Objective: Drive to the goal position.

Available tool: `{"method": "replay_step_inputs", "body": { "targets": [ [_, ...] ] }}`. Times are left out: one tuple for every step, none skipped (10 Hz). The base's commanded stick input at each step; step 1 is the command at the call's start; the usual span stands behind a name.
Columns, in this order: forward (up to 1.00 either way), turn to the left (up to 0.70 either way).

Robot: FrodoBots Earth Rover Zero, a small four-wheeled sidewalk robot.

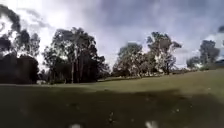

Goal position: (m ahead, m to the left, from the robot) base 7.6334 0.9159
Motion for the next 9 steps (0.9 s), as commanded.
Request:
{"method": "replay_step_inputs", "body": {
  "targets": [
    [0.7,0.0],
    [0.7,0.0],
    [0.7,0.0],
    [0.7,0.0],
    [0.7,0.0],
    [0.7,0.0],
    [0.7,0.0],
    [0.7,0.0],
    [0.7,0.0]
  ]
}}
